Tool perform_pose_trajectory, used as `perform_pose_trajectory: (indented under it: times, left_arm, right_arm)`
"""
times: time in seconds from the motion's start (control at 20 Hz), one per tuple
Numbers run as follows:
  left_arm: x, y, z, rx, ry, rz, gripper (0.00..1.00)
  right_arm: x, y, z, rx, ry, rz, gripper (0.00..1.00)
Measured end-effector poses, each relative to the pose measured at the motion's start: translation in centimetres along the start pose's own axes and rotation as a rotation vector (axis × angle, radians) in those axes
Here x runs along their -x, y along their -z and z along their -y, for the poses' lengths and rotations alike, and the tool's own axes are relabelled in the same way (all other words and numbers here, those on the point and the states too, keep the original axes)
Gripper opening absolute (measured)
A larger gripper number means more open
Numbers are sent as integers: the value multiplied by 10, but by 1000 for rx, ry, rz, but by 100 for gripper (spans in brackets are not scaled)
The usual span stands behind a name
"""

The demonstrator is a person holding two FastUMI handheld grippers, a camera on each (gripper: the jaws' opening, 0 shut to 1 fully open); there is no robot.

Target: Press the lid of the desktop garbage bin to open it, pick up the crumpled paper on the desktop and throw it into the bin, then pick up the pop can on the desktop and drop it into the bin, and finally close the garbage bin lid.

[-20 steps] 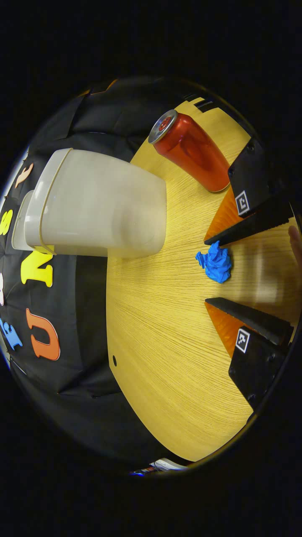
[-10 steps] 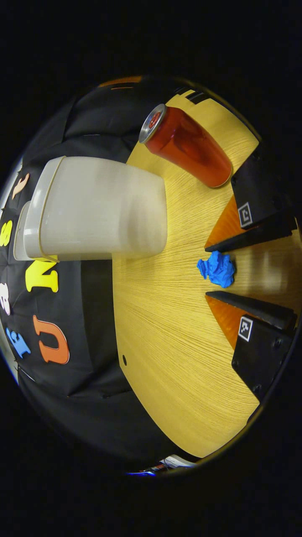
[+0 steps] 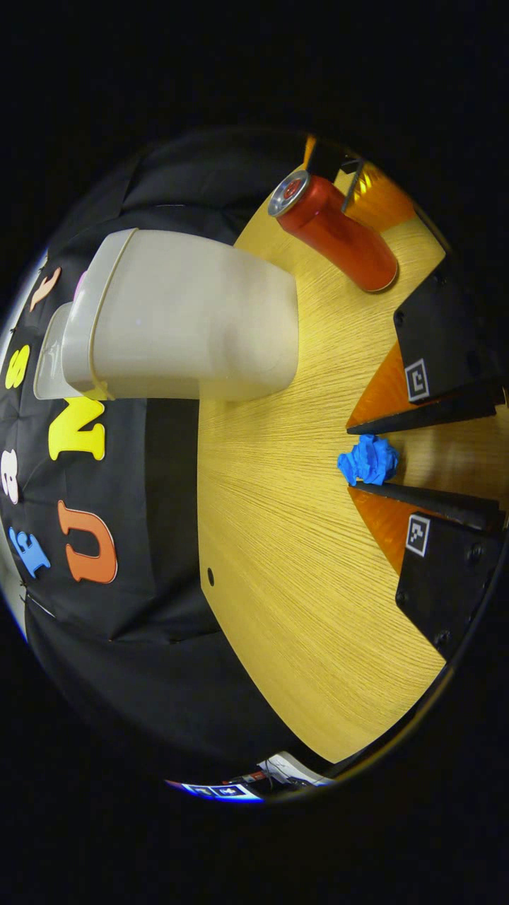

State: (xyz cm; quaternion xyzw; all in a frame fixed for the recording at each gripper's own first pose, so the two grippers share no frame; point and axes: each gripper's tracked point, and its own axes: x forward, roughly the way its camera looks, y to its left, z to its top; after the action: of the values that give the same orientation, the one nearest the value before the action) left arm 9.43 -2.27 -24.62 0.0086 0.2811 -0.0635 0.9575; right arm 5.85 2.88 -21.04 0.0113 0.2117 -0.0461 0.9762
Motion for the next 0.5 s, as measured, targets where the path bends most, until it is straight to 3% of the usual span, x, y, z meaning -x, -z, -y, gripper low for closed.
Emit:
perform_pose_trajectory:
  times: [0.5]
  left_arm:
    - [13,-16,-9,-94,-15,45,44]
  right_arm:
    - [-11,1,-2,-8,-55,13,95]
